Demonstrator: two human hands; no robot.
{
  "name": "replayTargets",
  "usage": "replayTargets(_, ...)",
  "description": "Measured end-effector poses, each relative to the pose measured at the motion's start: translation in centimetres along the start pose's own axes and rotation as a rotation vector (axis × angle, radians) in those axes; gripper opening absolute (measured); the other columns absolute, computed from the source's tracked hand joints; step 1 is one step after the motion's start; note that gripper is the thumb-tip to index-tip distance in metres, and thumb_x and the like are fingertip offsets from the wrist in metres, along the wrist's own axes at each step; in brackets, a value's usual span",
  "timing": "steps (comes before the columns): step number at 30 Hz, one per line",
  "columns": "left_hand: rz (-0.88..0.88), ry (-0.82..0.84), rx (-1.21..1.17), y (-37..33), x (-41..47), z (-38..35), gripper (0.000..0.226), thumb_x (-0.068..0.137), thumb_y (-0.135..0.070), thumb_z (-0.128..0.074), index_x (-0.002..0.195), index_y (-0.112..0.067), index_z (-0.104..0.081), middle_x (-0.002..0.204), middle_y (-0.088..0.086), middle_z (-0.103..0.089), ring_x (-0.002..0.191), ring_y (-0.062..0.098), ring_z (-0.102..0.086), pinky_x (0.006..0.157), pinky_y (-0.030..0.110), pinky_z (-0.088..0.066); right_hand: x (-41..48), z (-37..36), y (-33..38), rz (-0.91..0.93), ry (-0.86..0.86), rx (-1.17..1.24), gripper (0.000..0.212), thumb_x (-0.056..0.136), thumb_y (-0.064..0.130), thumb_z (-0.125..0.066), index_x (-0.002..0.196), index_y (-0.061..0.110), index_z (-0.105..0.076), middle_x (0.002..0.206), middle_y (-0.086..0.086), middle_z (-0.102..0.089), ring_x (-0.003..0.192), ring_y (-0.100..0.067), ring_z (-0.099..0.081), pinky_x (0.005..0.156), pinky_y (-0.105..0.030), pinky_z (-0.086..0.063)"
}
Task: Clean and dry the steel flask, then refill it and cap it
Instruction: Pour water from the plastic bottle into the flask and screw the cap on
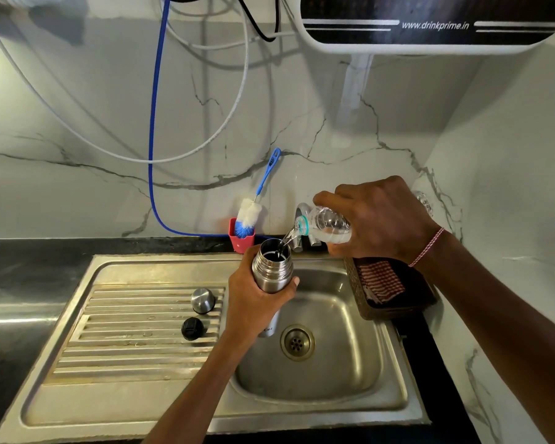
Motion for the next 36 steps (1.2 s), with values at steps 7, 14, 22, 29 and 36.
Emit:
replayTargets(7,-0.003,-0.002,0.0,-0.1,0.1,0.0,0.071,0.065,-0.016,-0.097,0.112,-0.045,-0.052,0.101,-0.027,-0.065,0.095,-0.015,-0.064,0.075,0.003,-0.048,0.0,0.1,-0.3,0.0,-0.005,-0.003,0.07,0.071,0.071,-0.054,0.127,0.029,-0.057,0.086,0.006,-0.069,0.064,-0.024,-0.065,0.061,-0.033,-0.05)
replayTargets(14,0.008,0.004,-0.015,0.1,0.0,0.0,0.068,0.065,-0.019,-0.097,0.112,-0.042,-0.054,0.102,-0.022,-0.069,0.094,-0.005,-0.068,0.075,0.009,-0.051,0.2,0.2,-0.2,0.009,-0.019,-0.004,0.069,0.07,0.069,-0.057,0.126,0.028,-0.057,0.084,0.005,-0.068,0.062,-0.026,-0.065,0.06,-0.033,-0.048)
replayTargets(22,0.019,0.007,-0.017,0.5,0.0,-0.1,0.069,0.065,-0.021,-0.097,0.118,-0.036,-0.056,0.106,-0.018,-0.07,0.095,-0.003,-0.068,0.076,0.01,-0.053,0.5,0.2,-0.1,0.018,-0.014,-0.016,0.068,0.071,0.07,-0.056,0.125,0.029,-0.057,0.084,0.004,-0.068,0.063,-0.025,-0.065,0.061,-0.033,-0.05)
replayTargets(29,0.03,0.003,-0.014,0.6,0.0,0.1,0.068,0.066,-0.02,-0.097,0.117,-0.036,-0.055,0.104,-0.019,-0.07,0.095,-0.004,-0.068,0.077,0.01,-0.052,0.7,0.3,0.0,0.014,-0.009,-0.028,0.065,0.071,0.067,-0.064,0.124,0.029,-0.058,0.085,0.005,-0.068,0.066,-0.025,-0.065,0.061,-0.035,-0.05)
replayTargets(36,0.029,0.0,-0.014,0.7,0.1,0.3,0.068,0.065,-0.02,-0.097,0.116,-0.038,-0.056,0.102,-0.017,-0.071,0.093,-0.002,-0.069,0.076,0.01,-0.053,0.8,0.2,-0.1,0.004,-0.018,-0.049,0.064,0.069,0.064,-0.068,0.122,0.03,-0.059,0.083,0.005,-0.066,0.064,-0.026,-0.064,0.059,-0.032,-0.047)
Point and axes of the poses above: each hand's wrist, its own x-axis towards the middle knuckle, its own z-axis out of the back of the hand, y = z × x, the point moved 5 cm from there along x, towards the middle knuckle
